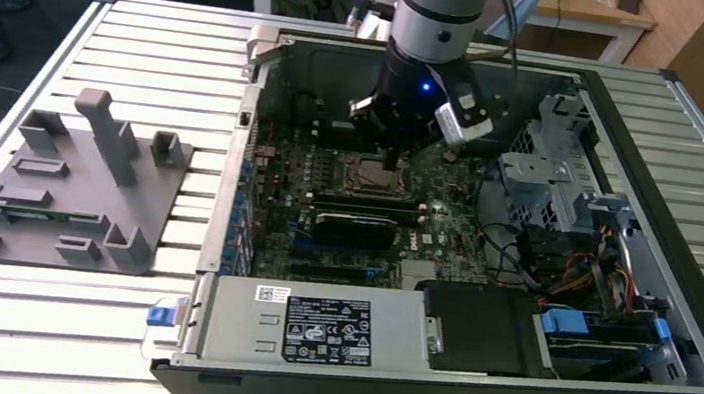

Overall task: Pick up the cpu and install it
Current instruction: 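Install the second cpu locking lever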

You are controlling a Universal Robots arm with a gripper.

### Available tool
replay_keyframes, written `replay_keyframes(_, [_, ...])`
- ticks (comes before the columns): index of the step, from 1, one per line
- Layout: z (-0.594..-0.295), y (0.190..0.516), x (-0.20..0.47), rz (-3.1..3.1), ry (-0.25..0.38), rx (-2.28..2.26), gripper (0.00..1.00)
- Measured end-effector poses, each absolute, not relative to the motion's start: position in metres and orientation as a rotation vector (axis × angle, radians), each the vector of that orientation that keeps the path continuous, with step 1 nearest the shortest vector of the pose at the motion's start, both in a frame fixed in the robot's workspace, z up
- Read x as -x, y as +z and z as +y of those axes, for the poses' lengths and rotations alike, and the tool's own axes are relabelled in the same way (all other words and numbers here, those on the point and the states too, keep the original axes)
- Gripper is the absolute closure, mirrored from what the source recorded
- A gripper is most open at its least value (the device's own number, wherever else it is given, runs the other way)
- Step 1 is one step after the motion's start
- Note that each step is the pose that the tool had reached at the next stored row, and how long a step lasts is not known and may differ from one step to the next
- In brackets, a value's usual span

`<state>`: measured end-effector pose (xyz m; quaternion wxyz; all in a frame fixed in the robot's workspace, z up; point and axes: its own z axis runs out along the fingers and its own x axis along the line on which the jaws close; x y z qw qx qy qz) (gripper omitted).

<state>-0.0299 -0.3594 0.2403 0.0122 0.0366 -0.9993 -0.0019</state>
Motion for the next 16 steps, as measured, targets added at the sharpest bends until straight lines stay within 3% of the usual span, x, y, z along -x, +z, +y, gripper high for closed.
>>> replay_keyframes(16, [-0.374, 0.236, 0.034, -3.096, -0.009, -0.135, 0.89])
